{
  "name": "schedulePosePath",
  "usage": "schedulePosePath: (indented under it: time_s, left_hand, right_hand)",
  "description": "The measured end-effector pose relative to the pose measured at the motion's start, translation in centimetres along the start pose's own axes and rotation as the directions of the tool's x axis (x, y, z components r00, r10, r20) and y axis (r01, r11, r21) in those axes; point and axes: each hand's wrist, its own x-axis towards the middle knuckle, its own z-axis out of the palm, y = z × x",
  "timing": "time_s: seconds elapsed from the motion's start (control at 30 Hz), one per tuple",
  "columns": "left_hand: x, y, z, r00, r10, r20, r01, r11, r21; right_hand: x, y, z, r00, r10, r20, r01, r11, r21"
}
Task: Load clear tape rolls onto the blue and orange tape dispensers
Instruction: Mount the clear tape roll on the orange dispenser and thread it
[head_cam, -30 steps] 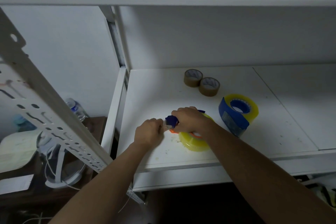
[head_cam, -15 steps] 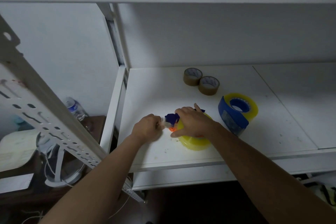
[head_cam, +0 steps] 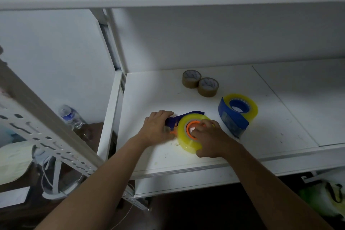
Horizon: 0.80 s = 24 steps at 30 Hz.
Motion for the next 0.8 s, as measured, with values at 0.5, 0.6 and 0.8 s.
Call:
schedulePosePath:
  time_s: [0.5,0.6,0.8]
  left_hand:
    - [0.7,0.2,0.0,0.997,0.068,0.028,-0.069,0.997,0.031]
    - [0.3,-0.1,0.2,0.999,0.029,0.033,-0.027,0.999,-0.037]
    - [-1.0,-0.9,0.8,0.975,-0.205,-0.089,0.198,0.977,-0.083]
  right_hand:
    - [0.2,-0.6,1.4,0.989,0.081,-0.126,-0.073,0.995,0.068]
    - [0.1,-0.5,1.6,0.986,0.098,-0.134,-0.088,0.993,0.083]
    - [0.0,-0.4,1.6,0.995,0.065,-0.074,-0.056,0.991,0.12]
